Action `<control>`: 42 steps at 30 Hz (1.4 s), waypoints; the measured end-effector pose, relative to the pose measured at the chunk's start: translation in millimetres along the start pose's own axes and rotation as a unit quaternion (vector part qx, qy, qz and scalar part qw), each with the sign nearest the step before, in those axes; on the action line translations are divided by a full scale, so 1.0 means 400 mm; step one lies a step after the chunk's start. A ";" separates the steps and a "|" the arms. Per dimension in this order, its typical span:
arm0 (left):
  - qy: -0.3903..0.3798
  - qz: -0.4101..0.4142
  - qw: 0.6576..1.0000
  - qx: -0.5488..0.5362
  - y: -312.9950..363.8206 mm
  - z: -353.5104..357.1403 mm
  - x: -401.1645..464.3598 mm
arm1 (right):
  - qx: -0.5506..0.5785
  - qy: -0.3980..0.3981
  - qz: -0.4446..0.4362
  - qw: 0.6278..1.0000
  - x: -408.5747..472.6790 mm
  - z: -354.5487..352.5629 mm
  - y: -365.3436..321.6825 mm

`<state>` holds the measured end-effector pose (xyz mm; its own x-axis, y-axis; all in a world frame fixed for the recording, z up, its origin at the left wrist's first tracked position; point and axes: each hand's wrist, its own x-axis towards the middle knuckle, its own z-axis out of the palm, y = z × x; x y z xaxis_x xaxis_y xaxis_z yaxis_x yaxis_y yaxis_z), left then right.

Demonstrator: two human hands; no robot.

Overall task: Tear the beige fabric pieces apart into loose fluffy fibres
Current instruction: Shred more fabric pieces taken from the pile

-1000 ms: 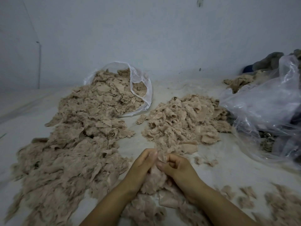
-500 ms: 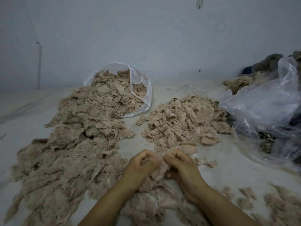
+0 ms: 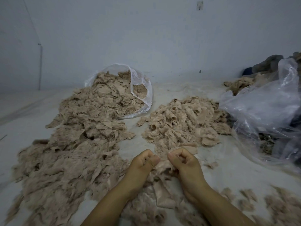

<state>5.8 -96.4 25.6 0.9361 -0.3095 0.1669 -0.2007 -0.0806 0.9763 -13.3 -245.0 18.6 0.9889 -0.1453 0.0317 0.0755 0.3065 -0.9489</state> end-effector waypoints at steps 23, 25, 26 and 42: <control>-0.058 -0.059 0.991 -0.101 -0.013 -0.019 -0.002 | -0.025 -0.033 0.046 0.998 0.000 -0.001 0.000; -0.022 -0.068 0.991 -0.117 -0.012 -0.019 0.004 | -0.016 0.020 0.007 1.000 0.008 -0.006 0.003; -0.002 -0.073 0.989 -0.127 -0.010 -0.023 0.007 | -0.013 0.051 -0.016 0.998 0.014 -0.011 0.000; 0.014 -0.095 0.983 -0.155 -0.008 -0.009 0.002 | -0.053 -0.017 -0.016 0.998 0.007 -0.009 0.008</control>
<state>8.1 -92.8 23.2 0.9569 -0.2894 -0.0227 0.0715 0.1592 0.9847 -10.8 -247.9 14.4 0.9901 -0.1210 0.0716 0.0951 0.2012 -0.9749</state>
